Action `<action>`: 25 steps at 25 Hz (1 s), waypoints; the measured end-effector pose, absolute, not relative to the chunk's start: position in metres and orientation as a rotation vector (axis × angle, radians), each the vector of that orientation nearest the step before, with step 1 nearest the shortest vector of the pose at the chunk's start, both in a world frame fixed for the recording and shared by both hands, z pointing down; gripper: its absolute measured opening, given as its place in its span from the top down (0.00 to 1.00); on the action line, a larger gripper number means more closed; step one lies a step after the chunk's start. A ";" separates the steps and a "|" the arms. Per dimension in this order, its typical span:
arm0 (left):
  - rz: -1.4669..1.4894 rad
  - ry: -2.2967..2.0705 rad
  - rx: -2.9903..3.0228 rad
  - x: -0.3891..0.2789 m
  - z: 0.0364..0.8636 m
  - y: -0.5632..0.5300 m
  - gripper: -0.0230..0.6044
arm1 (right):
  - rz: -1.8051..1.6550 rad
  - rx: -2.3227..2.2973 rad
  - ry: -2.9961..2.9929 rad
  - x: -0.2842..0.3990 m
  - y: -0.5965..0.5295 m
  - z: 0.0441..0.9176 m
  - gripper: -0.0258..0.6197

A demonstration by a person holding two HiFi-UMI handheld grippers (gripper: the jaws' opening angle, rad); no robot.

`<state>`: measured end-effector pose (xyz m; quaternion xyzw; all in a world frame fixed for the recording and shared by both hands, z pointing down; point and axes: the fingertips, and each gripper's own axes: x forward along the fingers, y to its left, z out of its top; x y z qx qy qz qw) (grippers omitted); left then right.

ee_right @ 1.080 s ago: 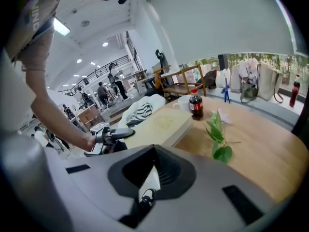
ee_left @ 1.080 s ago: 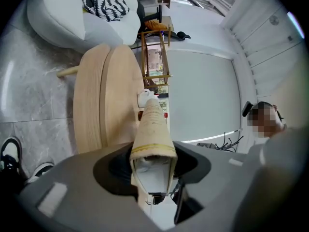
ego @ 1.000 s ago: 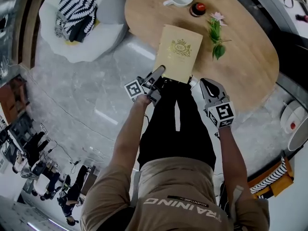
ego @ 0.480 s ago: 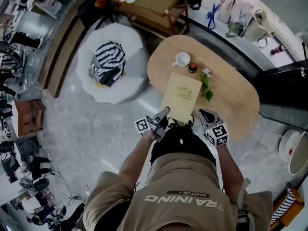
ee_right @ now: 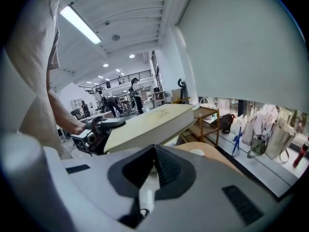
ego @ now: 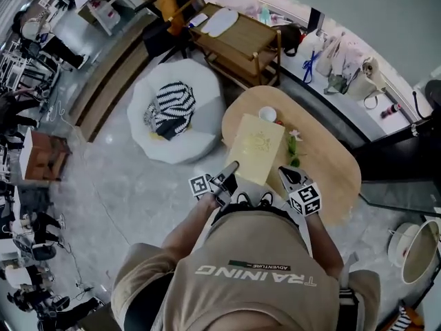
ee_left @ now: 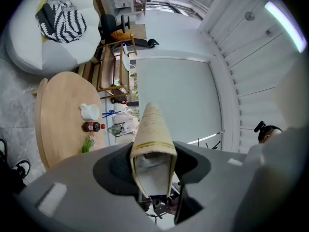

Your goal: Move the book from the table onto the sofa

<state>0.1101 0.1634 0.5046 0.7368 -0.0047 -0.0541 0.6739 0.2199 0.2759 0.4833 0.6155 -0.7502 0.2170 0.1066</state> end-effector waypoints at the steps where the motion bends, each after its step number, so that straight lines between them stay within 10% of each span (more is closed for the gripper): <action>1: -0.126 -0.012 1.655 0.108 0.504 0.165 0.62 | 0.630 1.807 -2.210 0.220 0.279 0.482 0.95; 25: -0.452 -0.413 1.658 -0.066 0.482 0.119 0.62 | 0.525 1.319 -2.482 0.096 0.179 0.464 0.95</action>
